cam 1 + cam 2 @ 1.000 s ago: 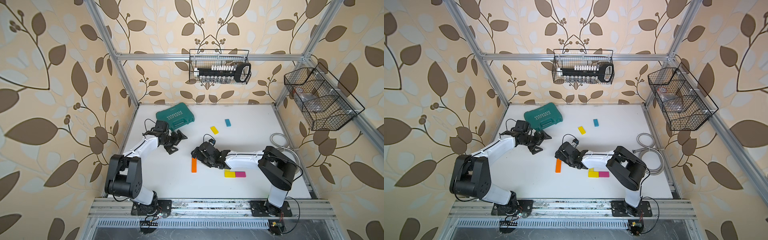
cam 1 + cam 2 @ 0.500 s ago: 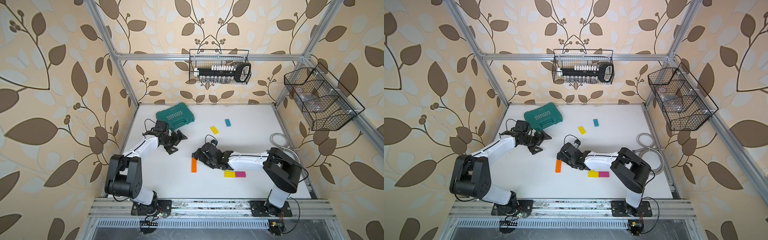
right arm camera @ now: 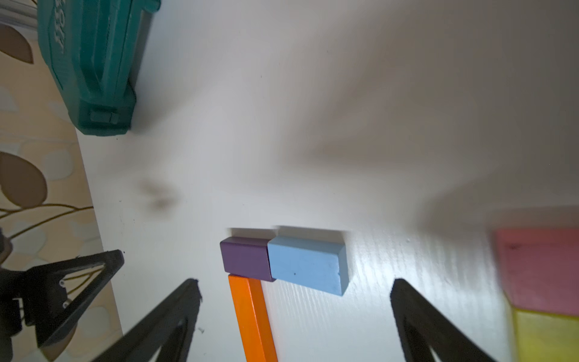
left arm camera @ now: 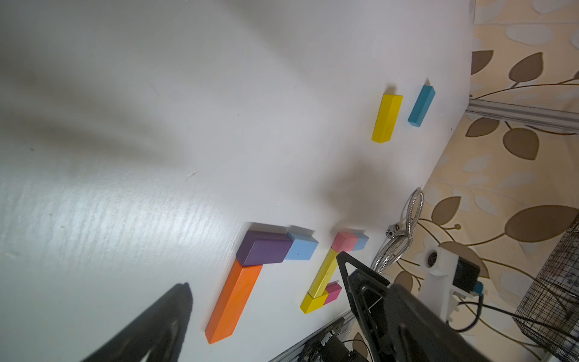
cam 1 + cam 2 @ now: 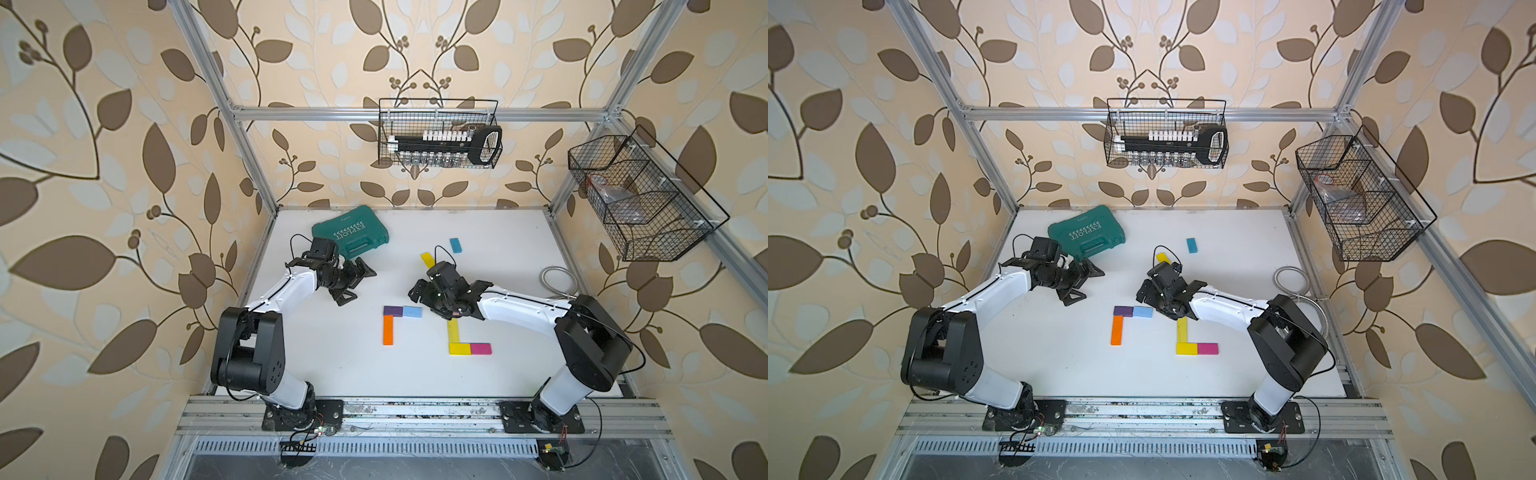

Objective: Assemble the letter c with building blocks
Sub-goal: Adjust the building block at the center of the board.

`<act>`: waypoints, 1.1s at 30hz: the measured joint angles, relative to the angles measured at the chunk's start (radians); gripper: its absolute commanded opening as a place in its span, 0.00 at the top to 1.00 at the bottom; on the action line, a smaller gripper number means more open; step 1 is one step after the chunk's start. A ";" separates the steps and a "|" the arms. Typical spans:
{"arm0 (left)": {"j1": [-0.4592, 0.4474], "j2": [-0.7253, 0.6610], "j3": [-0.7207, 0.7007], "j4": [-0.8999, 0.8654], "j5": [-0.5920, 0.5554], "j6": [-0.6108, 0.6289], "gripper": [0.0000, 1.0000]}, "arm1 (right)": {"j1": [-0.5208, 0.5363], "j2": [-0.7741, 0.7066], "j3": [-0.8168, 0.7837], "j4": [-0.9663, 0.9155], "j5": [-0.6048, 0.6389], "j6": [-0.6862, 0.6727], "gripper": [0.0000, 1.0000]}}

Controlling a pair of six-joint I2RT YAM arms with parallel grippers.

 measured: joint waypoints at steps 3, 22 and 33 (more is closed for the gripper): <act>0.000 0.005 0.000 -0.001 0.000 0.000 0.01 | 0.001 0.040 0.003 0.001 -0.041 -0.008 0.06; 0.000 0.006 0.000 -0.001 -0.001 -0.001 0.01 | 0.001 0.136 0.070 0.020 -0.119 -0.014 0.06; 0.000 0.006 0.000 -0.001 -0.001 -0.002 0.01 | 0.001 0.153 0.090 0.023 -0.126 -0.014 0.07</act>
